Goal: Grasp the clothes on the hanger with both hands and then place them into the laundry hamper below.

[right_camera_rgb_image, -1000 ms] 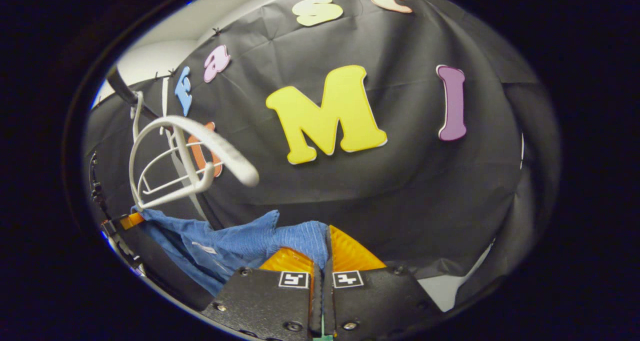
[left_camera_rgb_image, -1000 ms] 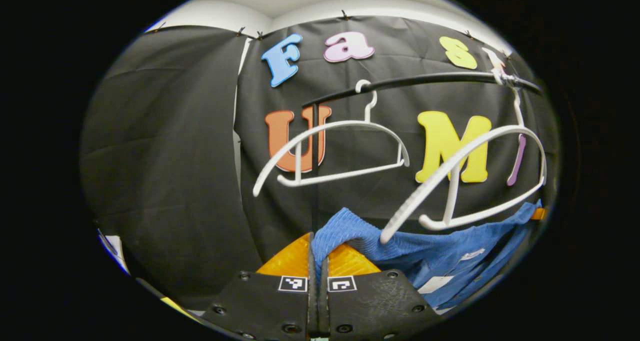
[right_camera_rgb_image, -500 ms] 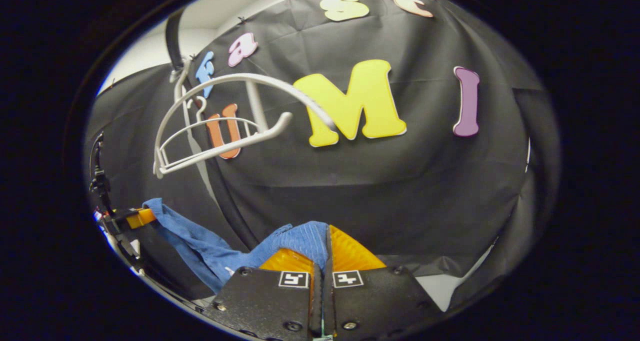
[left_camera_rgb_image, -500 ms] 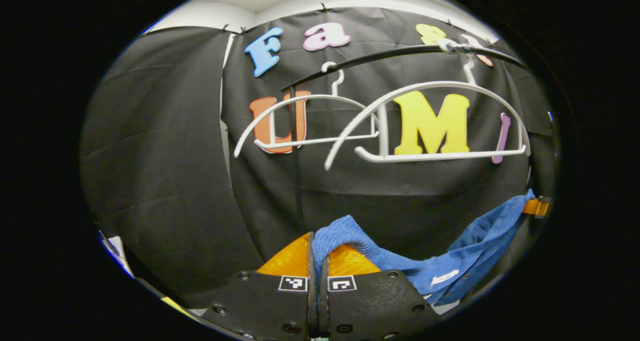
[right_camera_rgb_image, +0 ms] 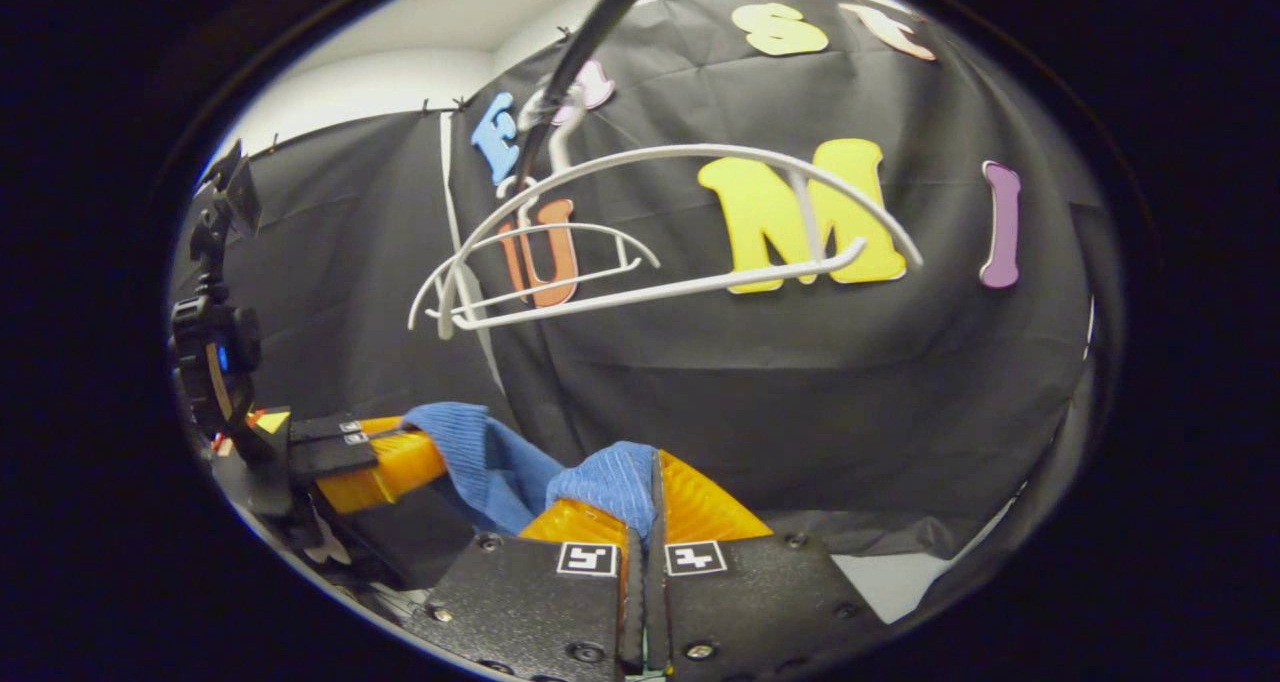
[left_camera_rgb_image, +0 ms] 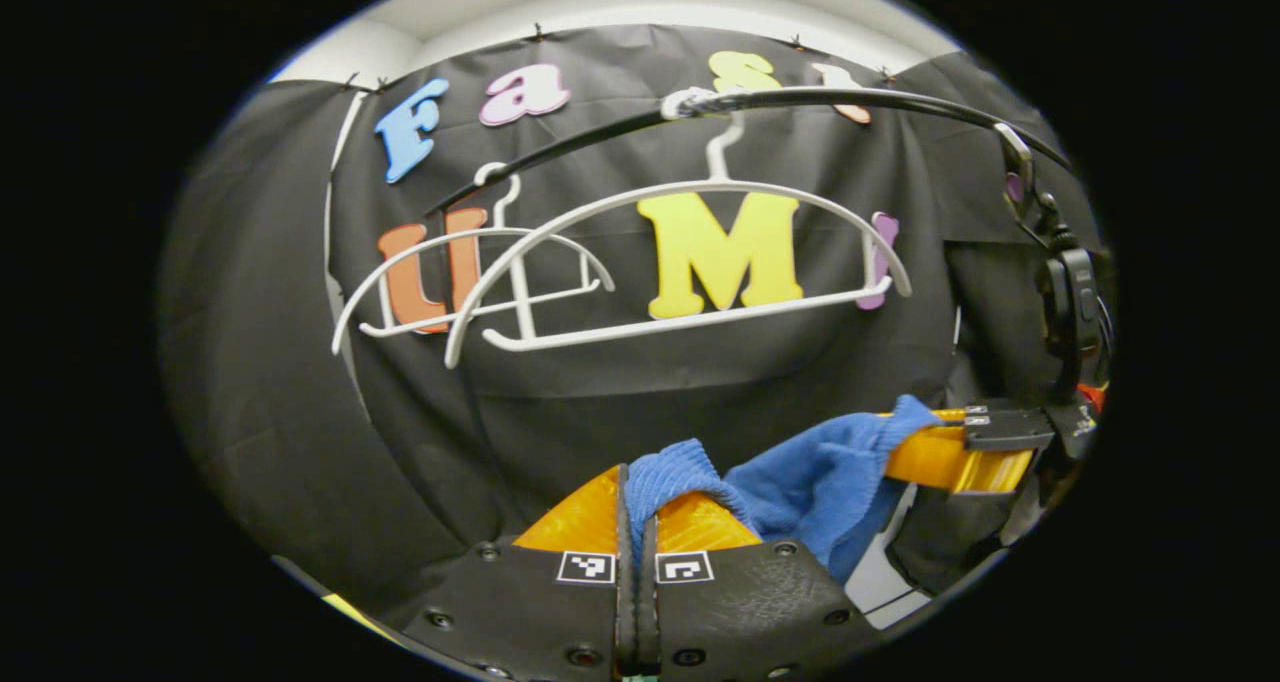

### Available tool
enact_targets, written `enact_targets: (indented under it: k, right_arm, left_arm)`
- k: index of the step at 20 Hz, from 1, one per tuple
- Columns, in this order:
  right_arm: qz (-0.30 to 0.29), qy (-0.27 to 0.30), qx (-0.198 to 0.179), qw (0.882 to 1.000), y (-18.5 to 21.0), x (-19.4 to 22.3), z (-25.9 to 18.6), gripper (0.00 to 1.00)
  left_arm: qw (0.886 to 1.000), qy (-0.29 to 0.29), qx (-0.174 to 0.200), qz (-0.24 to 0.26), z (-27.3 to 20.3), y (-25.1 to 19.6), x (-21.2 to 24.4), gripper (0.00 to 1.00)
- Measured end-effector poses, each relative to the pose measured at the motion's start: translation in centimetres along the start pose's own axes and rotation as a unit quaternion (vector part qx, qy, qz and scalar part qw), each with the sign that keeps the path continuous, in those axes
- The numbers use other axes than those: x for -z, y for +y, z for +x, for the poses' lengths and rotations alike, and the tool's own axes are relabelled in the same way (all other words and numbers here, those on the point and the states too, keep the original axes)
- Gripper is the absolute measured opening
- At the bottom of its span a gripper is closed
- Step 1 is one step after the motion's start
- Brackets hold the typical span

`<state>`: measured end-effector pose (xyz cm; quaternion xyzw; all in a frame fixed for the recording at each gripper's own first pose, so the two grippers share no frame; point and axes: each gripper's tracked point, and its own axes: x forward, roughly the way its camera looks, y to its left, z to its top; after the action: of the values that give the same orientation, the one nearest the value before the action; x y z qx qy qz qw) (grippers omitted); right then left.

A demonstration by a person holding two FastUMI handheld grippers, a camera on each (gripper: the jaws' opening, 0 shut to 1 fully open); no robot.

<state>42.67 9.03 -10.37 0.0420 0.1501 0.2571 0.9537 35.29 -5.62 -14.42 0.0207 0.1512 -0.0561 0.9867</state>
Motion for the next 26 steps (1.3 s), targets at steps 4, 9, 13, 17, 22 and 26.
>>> enact_targets:
  k: [4, 9, 13, 17, 22, 26]
  right_arm:
    - [0.04, 0.014, -0.042, 0.998, 2.9, 3.9, 1.1, 0.05]
    - [0.051, 0.074, -0.015, 0.996, 1.5, 11.4, 2.9, 0.05]
    - [0.062, 0.124, 0.0, 0.99, 0.5, 16.7, 3.7, 0.05]
    - [0.051, 0.169, 0.012, 0.984, -0.4, 21.8, 4.7, 0.05]
    - [0.04, 0.228, 0.018, 0.973, -0.5, 27.1, 5.1, 0.05]
    - [0.043, 0.275, 0.024, 0.96, -0.6, 32.2, 5.0, 0.05]
  left_arm:
    - [0.999, 0.001, 0.04, -0.02, -0.2, -1.6, 2.5, 0.01]
    - [0.996, 0.051, 0.062, -0.047, 0.5, -2.8, 9.6, 0.01]
    - [0.99, 0.093, 0.073, -0.077, 1.3, -3.1, 15.0, 0.01]
    - [0.982, 0.14, 0.068, -0.111, 1.7, -3.3, 20.8, 0.01]
    - [0.968, 0.197, 0.053, -0.145, 2.0, -3.5, 27.2, 0.01]
    - [0.952, 0.247, 0.043, -0.175, 1.0, -3.7, 32.2, 0.01]
